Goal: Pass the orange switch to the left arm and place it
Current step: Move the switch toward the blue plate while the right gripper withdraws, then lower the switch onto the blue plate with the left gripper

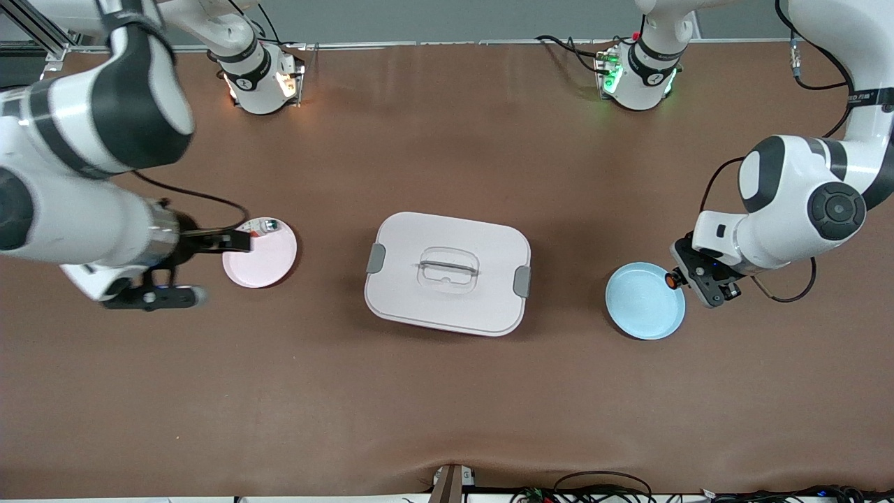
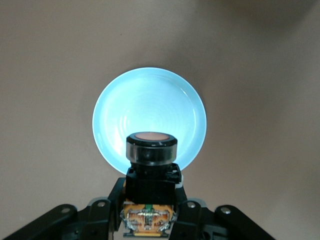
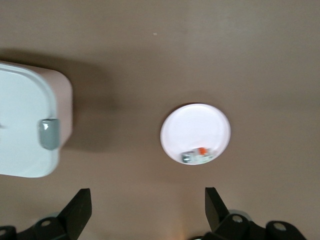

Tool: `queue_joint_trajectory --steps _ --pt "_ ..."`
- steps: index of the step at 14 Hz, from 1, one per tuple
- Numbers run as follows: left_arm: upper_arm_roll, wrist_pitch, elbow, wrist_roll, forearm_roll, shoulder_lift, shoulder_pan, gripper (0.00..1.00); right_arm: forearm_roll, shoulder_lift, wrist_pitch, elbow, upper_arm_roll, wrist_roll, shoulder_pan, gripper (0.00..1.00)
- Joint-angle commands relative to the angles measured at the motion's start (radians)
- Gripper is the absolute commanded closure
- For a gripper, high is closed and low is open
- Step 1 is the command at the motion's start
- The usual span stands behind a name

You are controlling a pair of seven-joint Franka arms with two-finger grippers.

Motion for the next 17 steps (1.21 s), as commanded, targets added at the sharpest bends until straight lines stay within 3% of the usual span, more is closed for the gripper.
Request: queue_joint_trajectory --steps 1,9,15,17 --pt "-0.007 0.081 -0.033 0.121 0.017 0.018 0.015 1.0 -0.057 -0.035 -0.048 -0.014 0.018 -0.095 -0.065 0.0" --pt "-0.007 0.268 -0.051 0.487 0.017 0.141 0.041 1.0 -0.088 -0.084 -0.2 -0.033 0.021 -0.098 -0.165 0.0" --pt "-0.003 0.46 -0.189 0.54 0.022 0.15 0.059 1.0 -0.074 -0.086 -0.191 -0.045 0.023 -0.096 -0.229 0.0" --pt "-0.005 0.491 -0.195 0.538 0.101 0.165 0.061 1.0 -0.092 -0.086 -0.191 -0.044 0.02 -0.077 -0.222 0.0"
